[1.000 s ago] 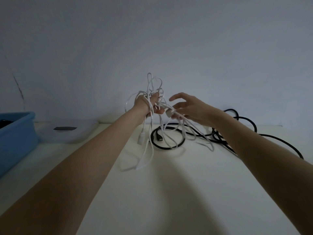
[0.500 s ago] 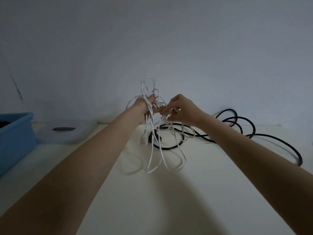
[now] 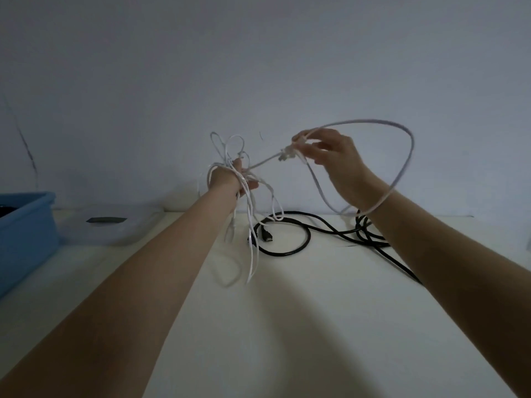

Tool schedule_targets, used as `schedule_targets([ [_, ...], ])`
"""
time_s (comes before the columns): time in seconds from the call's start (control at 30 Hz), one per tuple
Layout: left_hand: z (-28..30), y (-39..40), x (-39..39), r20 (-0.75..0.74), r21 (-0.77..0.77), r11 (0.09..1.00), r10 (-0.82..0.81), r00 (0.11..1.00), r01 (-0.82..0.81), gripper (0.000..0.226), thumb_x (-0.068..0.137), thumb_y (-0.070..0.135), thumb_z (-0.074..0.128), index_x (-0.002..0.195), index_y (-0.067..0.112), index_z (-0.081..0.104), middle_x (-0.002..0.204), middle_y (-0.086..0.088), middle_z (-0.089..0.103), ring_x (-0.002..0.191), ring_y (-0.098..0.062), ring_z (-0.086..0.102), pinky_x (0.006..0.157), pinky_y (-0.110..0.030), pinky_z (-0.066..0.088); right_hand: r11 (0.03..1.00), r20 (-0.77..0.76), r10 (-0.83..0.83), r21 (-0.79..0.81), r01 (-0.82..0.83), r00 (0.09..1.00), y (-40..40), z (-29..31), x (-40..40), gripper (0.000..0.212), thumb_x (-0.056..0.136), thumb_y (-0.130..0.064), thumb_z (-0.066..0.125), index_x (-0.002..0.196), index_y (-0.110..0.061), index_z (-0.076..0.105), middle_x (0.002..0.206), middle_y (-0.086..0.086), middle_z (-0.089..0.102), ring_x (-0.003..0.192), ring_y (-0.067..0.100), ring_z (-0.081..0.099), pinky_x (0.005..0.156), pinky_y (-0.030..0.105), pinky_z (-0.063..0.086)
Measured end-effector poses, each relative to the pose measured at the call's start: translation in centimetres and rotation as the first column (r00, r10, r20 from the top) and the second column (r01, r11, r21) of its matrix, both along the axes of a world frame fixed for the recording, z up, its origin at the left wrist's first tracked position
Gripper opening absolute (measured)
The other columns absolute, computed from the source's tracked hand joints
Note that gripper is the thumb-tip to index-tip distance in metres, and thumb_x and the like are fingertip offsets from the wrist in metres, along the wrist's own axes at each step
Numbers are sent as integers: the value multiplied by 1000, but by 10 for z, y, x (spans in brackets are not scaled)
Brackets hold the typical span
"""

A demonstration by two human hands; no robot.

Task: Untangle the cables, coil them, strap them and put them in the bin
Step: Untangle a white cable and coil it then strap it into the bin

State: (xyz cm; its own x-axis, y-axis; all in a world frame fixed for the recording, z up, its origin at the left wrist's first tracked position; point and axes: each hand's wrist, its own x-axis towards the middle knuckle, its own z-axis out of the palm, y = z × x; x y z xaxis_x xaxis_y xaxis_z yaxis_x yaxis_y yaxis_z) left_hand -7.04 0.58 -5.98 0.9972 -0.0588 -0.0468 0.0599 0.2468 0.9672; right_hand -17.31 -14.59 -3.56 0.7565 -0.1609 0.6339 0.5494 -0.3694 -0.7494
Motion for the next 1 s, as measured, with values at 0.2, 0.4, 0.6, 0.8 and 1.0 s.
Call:
schedule_targets([
  [0.2,-3,16,11,-64,-59,998,24,998,-28,26,101,23,44,103,-2,49,59,-16,66,34,-18,59,67,-34,53,987,-80,-69,-152,57,994,-43,14,-18,28,86,9,55,86,-16,67,100,11,67,70,7,57,71,25,44],
  [0.4,9,3,-3,58,-246,967,-57,997,70,27,100,19,43,79,4,43,104,-20,50,45,-23,61,92,-26,47,425,-173,-504,-902,69,846,-60,-28,0,19,89,-9,59,101,-16,72,103,5,50,89,20,56,79,21,35],
  [0.6,13,3,-11,80,-184,959,-207,975,218,28,101,22,41,80,3,42,100,-29,57,57,-29,67,48,-20,54,650,-195,-416,-746,141,889,-32,-31,12,20,92,-8,53,104,-9,69,96,7,68,77,16,64,61,9,41],
  [0.8,5,-6,-17,95,54,954,-299,950,295,33,97,37,47,82,8,52,68,-12,69,55,-17,67,27,-13,26,769,-204,-311,-628,120,928,9,-19,25,17,86,-23,66,84,-7,70,56,-8,60,36,-7,50,44,4,37],
  [1.0,-2,22,-11,156,396,897,-277,948,197,39,93,40,52,115,8,55,57,0,70,30,-4,46,31,-13,26,785,-168,-506,-497,371,846,-27,-16,18,10,90,-8,59,87,-1,65,64,8,64,39,4,55,39,11,44],
])
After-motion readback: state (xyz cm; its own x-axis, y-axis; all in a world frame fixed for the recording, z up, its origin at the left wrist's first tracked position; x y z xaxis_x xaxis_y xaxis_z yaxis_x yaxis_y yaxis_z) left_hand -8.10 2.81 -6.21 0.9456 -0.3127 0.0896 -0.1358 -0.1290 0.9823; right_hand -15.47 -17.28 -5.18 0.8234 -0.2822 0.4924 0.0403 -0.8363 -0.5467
